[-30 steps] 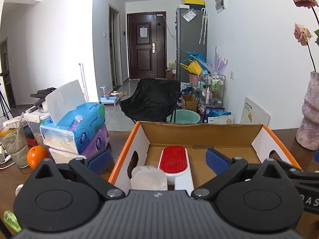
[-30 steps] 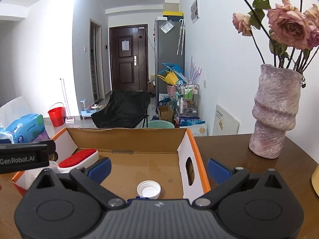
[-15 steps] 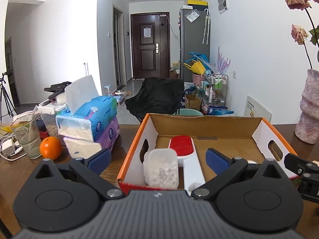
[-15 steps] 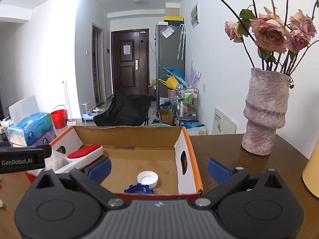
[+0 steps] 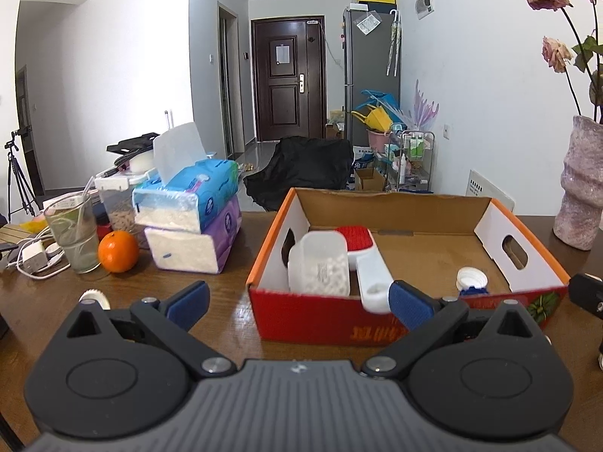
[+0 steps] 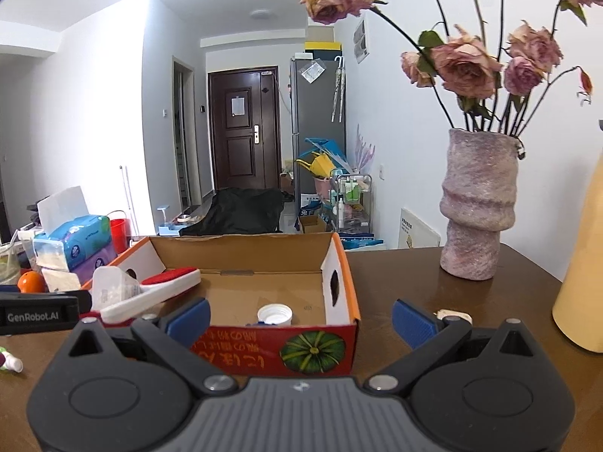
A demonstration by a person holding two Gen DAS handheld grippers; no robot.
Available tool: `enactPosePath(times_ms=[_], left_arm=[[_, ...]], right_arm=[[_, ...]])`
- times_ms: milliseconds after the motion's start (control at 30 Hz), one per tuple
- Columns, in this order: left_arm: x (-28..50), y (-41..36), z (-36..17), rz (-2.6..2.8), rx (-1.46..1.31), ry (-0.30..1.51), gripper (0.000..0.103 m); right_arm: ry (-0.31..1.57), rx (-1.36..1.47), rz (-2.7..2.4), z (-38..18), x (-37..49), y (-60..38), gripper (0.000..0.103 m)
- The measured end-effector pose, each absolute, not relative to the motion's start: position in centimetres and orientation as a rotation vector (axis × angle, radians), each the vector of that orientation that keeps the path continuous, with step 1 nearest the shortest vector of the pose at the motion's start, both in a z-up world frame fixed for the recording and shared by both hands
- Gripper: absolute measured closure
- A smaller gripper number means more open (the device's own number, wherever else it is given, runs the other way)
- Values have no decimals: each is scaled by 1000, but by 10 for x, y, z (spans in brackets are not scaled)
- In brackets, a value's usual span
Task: Organize rigid objects
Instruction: 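Withdraw both tools from the red box back over the table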
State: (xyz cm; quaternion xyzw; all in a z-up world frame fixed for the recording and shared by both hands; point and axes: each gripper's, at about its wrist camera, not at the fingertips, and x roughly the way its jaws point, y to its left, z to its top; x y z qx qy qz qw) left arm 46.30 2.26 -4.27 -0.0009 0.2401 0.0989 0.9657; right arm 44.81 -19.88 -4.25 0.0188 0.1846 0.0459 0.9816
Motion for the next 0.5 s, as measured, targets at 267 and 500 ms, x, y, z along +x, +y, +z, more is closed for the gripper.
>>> enactPosePath(times_ms=[267,500], left_arm=[[433,21,-48,196,-13,501,0],[403,14,-49,191,-12,505,0]], right_arm=[[358,40,72,-50,417,-210,0],[357,37,75,-54,389,-218,0]])
